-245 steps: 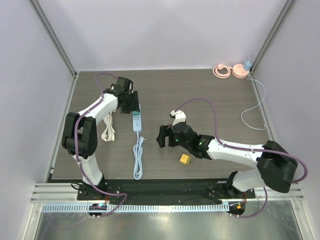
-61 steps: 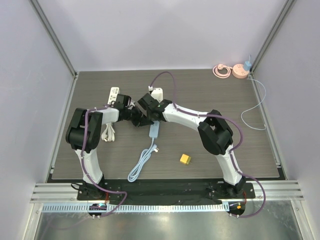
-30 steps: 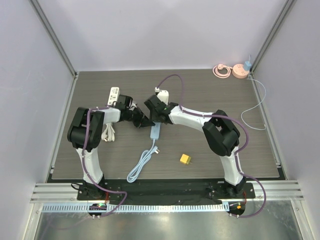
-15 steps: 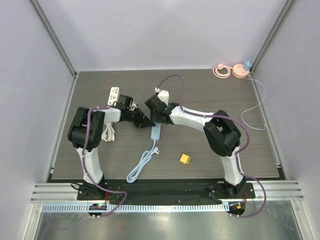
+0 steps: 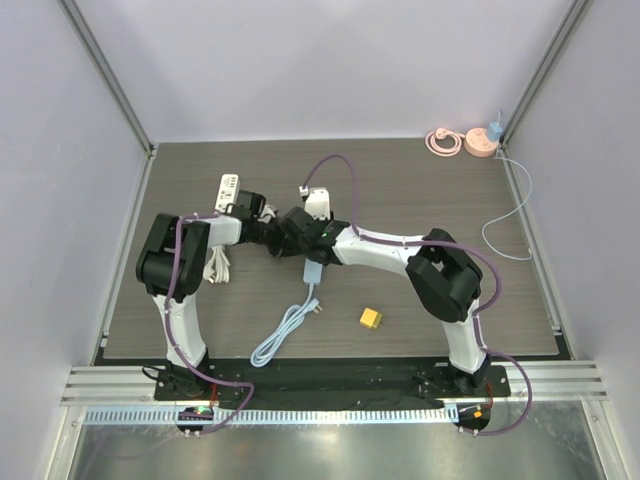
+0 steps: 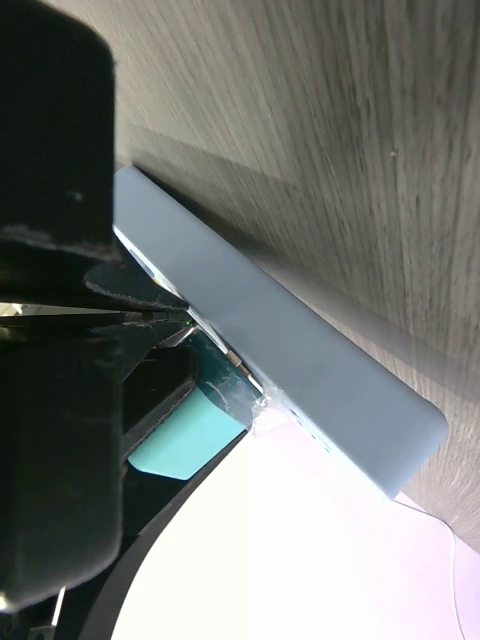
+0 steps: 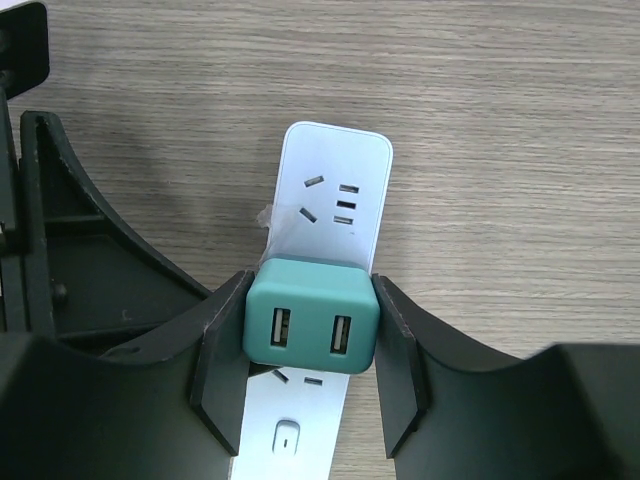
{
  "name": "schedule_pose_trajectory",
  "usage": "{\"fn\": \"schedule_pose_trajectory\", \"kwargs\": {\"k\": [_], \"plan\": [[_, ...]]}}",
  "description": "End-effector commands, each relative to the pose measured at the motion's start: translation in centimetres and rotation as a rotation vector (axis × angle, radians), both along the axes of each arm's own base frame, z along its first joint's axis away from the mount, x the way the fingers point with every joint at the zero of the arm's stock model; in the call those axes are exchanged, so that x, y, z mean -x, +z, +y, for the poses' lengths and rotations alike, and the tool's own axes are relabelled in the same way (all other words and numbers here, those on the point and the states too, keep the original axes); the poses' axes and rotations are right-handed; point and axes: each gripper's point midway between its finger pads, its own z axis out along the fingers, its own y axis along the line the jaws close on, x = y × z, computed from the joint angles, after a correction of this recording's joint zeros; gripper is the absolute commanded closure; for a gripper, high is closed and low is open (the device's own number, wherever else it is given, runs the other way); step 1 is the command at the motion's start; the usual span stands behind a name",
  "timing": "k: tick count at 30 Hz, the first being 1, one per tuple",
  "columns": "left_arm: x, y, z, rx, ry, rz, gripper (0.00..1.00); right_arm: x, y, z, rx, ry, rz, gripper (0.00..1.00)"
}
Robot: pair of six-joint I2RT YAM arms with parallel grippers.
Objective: Pull the plug off the socket
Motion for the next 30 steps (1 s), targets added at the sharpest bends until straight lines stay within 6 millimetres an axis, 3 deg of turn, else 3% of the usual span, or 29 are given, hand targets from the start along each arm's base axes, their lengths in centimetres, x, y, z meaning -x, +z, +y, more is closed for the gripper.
{"fn": "schedule_pose_trajectory", "kwargs": {"k": [1, 4, 7, 8, 11, 14, 18, 20, 22, 23, 25, 26, 30], "plan": [[1.4, -7.6, 3.6, -0.287, 0.072, 0.095, 1.0, -1.5, 11.9, 2.0, -0.175, -0.029, -0.245, 0.99], [1.5, -7.8, 3.7, -0.292, 0.073, 0.096, 1.0, -1.6, 12.3, 2.8, -0.233, -0.006, -0.219, 0.99], [1.6, -7.9, 3.7, -0.294, 0.073, 0.103, 1.0, -1.7, 13.2, 4.4, -0.428, 0.041, -0.157, 0.99], [1.6, -7.9, 3.7, -0.294, 0.073, 0.103, 1.0, -1.6, 12.5, 4.2, -0.459, 0.046, -0.137, 0.99], [1.7, -8.0, 3.7, -0.294, 0.073, 0.105, 1.0, -2.2, 13.9, 4.0, -0.526, 0.039, -0.147, 0.99], [1.7, -8.0, 3.7, -0.295, 0.073, 0.106, 1.0, -2.6, 14.7, 3.1, -0.526, 0.023, -0.159, 0.99], [1.6, -7.8, 3.7, -0.293, 0.073, 0.102, 1.0, -2.4, 14.2, 2.8, -0.512, 0.017, -0.153, 0.99], [1.5, -7.8, 3.7, -0.294, 0.074, 0.098, 1.0, -2.2, 14.6, 3.0, -0.442, 0.013, -0.194, 0.99], [1.7, -7.9, 3.7, -0.297, 0.074, 0.104, 1.0, -2.0, 13.6, 3.1, -0.341, 0.009, -0.199, 0.99], [1.5, -8.0, 3.8, -0.302, 0.077, 0.101, 1.0, -1.8, 14.9, 3.6, -0.304, 0.012, -0.242, 0.99], [1.6, -8.1, 3.9, -0.308, 0.076, 0.104, 1.0, -1.7, 14.4, 3.9, -0.225, 0.012, -0.255, 0.99], [1.7, -8.1, 3.9, -0.309, 0.075, 0.105, 1.0, -1.4, 15.4, 4.6, -0.213, 0.023, -0.278, 0.99], [1.7, -8.3, 4.0, -0.318, 0.075, 0.107, 1.0, -1.8, 14.8, 4.3, -0.202, 0.011, -0.262, 0.99]]}}
